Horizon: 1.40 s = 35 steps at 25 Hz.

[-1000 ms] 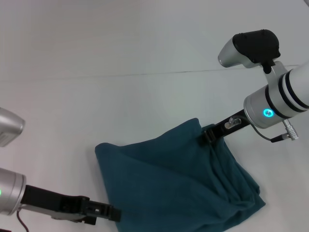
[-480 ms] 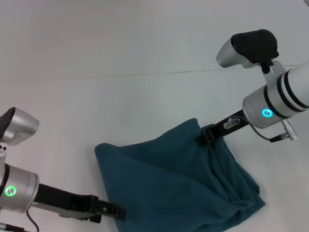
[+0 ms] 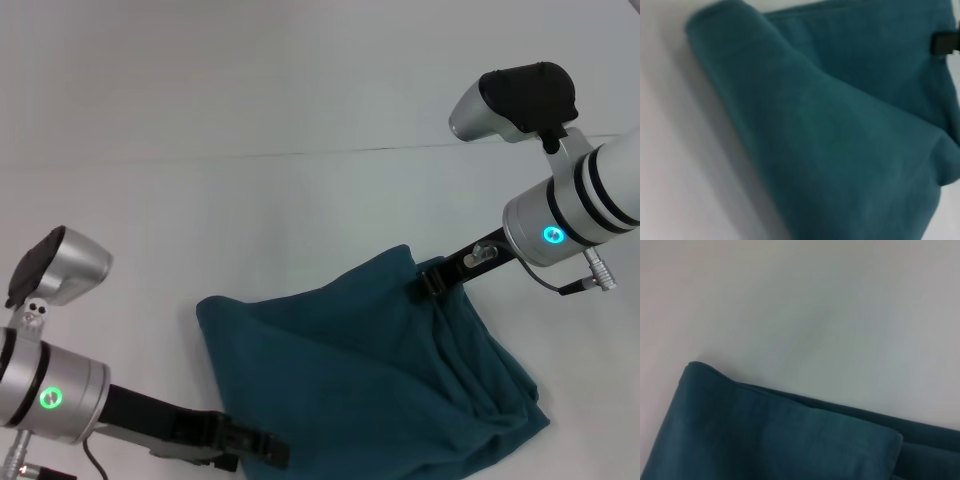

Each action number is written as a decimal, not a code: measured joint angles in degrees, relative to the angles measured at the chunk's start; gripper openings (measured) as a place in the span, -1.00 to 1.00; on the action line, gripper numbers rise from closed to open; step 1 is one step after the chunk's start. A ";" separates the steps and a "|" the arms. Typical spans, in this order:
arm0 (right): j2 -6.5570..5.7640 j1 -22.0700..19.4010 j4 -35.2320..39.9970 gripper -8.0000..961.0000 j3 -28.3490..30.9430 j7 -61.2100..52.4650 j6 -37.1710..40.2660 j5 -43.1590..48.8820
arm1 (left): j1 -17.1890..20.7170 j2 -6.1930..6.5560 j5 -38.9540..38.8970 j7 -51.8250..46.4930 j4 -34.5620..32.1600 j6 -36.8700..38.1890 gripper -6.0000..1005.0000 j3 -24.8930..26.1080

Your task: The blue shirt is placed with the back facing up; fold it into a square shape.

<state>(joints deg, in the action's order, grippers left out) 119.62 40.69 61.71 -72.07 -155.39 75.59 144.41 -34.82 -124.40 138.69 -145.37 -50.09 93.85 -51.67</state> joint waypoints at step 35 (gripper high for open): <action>0.10 0.13 -0.30 -0.81 -0.04 0.64 -0.05 0.00 | -0.33 -0.04 -2.55 0.50 2.58 -5.59 -0.13 -7.24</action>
<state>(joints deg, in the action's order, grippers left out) 119.72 40.82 61.41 -72.12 -154.74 75.54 144.41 -35.15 -124.44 136.15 -144.87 -47.51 88.26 -58.90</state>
